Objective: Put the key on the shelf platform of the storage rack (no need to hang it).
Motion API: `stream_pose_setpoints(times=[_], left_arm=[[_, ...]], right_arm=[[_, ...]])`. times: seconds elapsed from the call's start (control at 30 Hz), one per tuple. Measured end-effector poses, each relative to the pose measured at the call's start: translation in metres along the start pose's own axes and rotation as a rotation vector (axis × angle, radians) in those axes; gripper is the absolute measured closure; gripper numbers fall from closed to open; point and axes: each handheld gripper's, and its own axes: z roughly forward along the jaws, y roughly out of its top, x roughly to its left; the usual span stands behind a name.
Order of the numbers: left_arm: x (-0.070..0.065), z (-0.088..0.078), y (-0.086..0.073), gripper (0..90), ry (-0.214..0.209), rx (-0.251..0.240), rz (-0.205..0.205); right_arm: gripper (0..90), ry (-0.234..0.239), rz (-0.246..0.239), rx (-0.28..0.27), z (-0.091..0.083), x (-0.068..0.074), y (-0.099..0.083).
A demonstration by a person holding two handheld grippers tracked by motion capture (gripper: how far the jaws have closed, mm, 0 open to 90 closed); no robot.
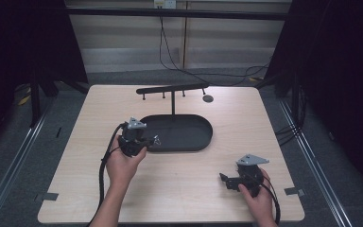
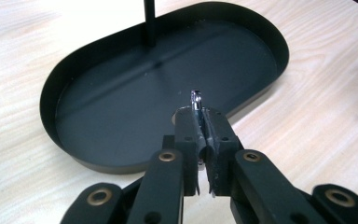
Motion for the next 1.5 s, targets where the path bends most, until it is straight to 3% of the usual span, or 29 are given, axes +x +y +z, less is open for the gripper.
stream_pose_setpoints(times=[0.33,0.7,1.5], left_arm=[[0.002,0.012,0.01,85.1,-0.002,0.002,-0.005],[0.009,0.023,0.018,85.1,0.028,-0.019,-0.02],[0.006,0.06,0.023,85.1,0.033,-0.024,-0.035]], right_arm=[[14.8,0.0,0.0,0.0,0.0,0.0,0.0],[14.8,0.0,0.0,0.0,0.0,0.0,0.0],[14.8,0.0,0.0,0.0,0.0,0.0,0.0]])
